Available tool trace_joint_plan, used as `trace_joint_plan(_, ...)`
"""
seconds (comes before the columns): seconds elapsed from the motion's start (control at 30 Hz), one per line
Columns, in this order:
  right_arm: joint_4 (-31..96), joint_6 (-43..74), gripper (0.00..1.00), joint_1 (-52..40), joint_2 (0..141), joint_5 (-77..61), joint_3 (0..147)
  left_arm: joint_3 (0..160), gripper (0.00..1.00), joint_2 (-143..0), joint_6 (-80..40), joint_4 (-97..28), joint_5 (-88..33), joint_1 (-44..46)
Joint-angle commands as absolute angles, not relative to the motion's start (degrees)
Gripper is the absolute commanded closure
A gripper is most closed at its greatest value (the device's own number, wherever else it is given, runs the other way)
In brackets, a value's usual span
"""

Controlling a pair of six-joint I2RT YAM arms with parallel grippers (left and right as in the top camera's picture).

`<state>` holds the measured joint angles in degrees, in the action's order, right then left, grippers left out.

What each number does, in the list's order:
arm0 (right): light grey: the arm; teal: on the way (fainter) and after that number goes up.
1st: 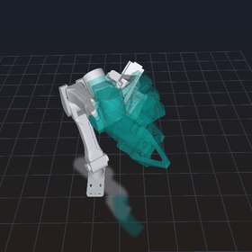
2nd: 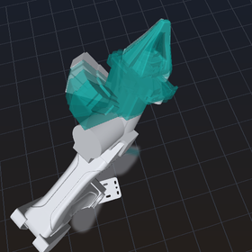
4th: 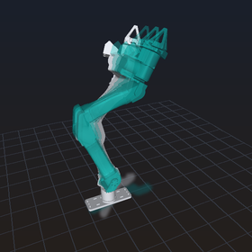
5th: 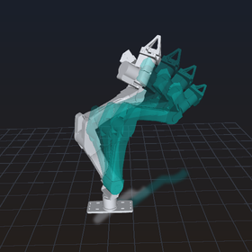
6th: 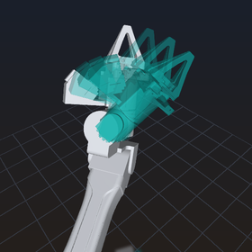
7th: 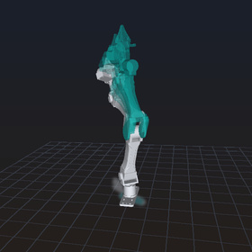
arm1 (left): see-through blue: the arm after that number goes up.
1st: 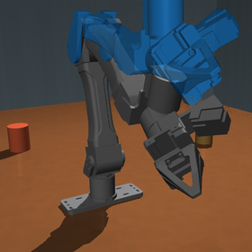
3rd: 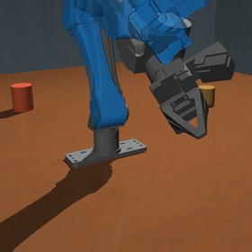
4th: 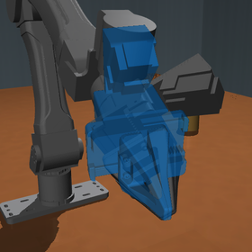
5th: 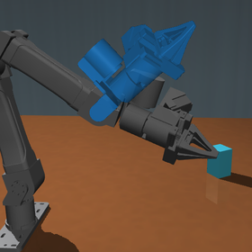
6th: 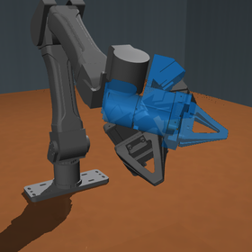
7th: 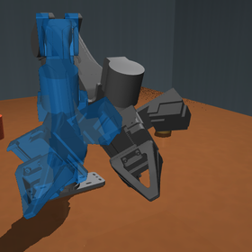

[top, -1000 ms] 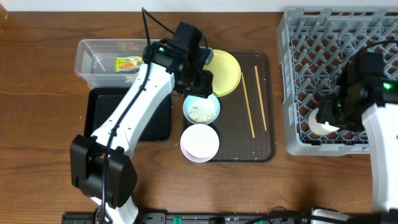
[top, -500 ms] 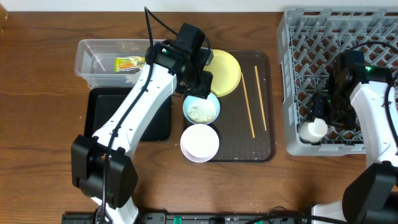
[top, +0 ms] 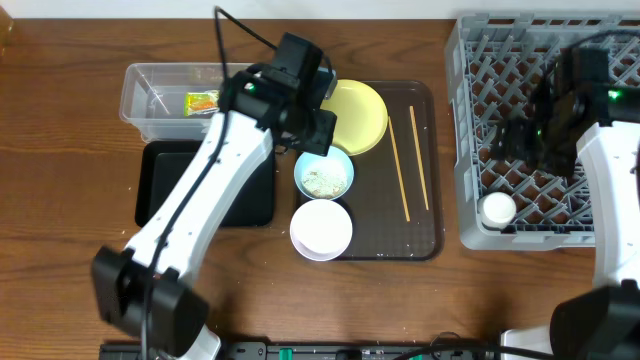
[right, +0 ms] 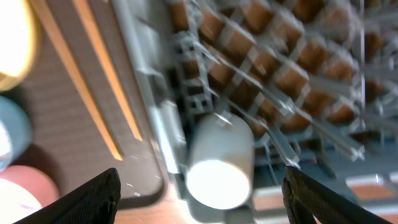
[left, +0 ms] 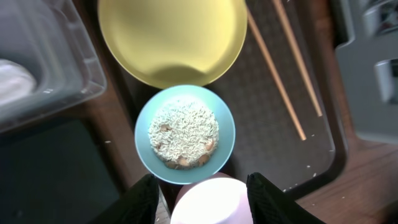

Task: Sort waste into correct bins and load items into the dishwasher rack
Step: 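Carry white cup with right gripper and place it in dish rack, then grasp light-blue rice bowl with left gripper and lift it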

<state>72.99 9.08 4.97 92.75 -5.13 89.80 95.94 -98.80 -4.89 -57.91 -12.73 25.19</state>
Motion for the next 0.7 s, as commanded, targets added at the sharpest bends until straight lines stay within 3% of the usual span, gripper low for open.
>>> trace_joint_plan(0.0,71.6,8.1,0.19,2.0,90.4,-8.1,92.2,97.4,0.50,-96.9,-5.9,-58.2,-11.3,26.0)
trace_joint_plan(0.37,71.2,9.2,0.11,2.4,90.3,-8.0,92.2,95.7,0.50,-108.4,-8.9,-55.5,-4.2,34.5)
trace_joint_plan(0.67,72.6,8.7,0.11,4.2,90.3,-8.0,92.2,95.7,0.50,-118.7,-14.1,-53.2,-2.9,35.5)
